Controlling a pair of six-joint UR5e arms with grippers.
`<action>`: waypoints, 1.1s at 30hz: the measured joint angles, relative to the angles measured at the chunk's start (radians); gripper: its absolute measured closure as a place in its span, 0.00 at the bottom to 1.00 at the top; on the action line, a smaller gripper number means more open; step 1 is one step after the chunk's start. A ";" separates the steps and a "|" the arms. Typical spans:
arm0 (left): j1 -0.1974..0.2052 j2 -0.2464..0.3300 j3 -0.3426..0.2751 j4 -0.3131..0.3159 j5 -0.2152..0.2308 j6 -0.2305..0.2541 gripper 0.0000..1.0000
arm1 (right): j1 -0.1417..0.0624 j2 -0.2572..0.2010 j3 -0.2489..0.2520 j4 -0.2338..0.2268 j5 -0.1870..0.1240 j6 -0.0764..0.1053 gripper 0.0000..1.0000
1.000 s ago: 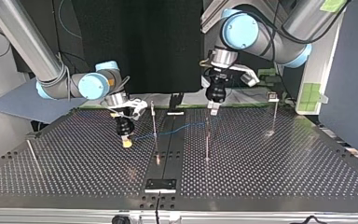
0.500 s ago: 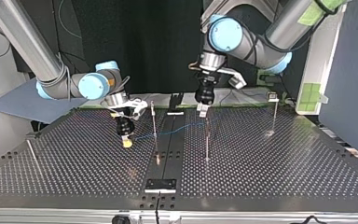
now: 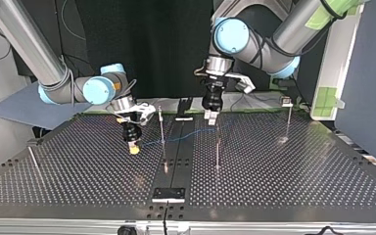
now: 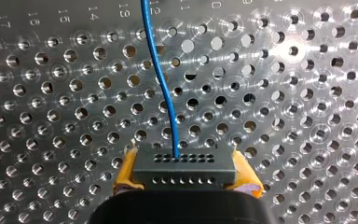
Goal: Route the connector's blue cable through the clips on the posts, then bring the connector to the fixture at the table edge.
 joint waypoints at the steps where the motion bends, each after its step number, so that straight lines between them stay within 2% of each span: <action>1: 0.001 0.000 0.000 0.003 0.000 -0.011 0.00 | 0.001 0.000 0.000 0.001 0.000 0.000 1.00; 7: 0.007 0.000 0.000 0.010 -0.006 -0.064 0.00 | 0.003 0.000 0.000 0.005 0.000 0.000 1.00; 10: 0.000 -0.002 0.003 0.013 -0.028 -0.065 0.00 | 0.003 0.000 0.000 0.005 0.000 0.000 1.00; 24: -0.035 -0.016 0.024 -0.058 -0.148 0.046 0.00 | 0.003 0.000 0.000 0.006 0.000 0.000 1.00; 33: -0.073 -0.080 0.082 -0.083 -0.219 0.117 0.00 | 0.003 0.000 0.000 0.007 0.000 0.000 1.00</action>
